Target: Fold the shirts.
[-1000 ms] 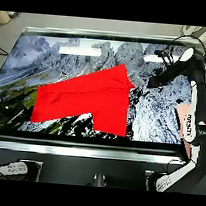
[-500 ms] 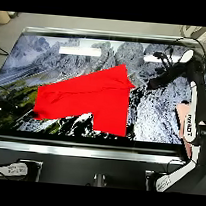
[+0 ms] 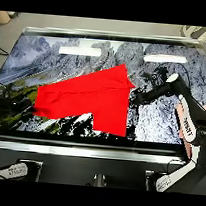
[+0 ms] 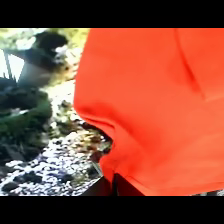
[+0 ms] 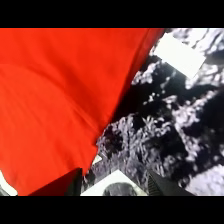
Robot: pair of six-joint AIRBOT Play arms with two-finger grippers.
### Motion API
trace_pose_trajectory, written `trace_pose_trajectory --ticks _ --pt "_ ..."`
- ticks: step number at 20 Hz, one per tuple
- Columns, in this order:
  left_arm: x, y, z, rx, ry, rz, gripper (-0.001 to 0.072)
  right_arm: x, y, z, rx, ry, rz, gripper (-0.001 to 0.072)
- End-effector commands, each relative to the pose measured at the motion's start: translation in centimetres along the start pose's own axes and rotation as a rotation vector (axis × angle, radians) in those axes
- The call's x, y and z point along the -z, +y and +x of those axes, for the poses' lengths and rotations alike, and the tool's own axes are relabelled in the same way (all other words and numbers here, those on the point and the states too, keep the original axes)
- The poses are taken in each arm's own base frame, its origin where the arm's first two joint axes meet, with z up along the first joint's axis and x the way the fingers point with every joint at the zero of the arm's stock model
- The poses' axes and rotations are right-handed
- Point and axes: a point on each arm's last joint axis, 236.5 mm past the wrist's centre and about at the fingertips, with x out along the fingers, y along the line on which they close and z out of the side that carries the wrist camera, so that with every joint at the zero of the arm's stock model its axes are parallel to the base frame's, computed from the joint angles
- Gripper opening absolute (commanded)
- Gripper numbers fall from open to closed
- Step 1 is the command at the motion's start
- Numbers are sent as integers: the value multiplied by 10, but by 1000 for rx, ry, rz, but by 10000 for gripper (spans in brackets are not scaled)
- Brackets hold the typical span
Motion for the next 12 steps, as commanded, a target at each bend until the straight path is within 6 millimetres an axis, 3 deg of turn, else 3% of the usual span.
trace_pose_trajectory --ticks 1,3,5,6,8,9,10,11,12 --pt "-5 -8 -10 14 -40 24 23 -5 12 27 -36 -34 10 429" --pt "-7 -13 -13 30 -53 22 23 -15 17 41 -10 -48 -10 428" --pt "-8 -18 -17 42 -66 25 23 -22 22 50 0 -60 8 365" --pt "-9 -19 -18 45 -72 26 23 -23 27 53 -15 -64 14 309" --pt "-11 -24 -22 61 -89 23 23 -26 28 52 -16 -70 12 69" --pt "-17 -32 -28 87 -111 20 23 -28 28 46 -13 -81 4 15" --pt "-28 -45 -41 117 -158 28 22 -35 30 32 -8 -101 -28 14" --pt "-44 -63 -63 157 -228 47 21 -46 37 7 4 -142 -79 14" --pt "-65 -90 -101 210 -337 95 21 -63 47 -28 34 -212 -138 13"
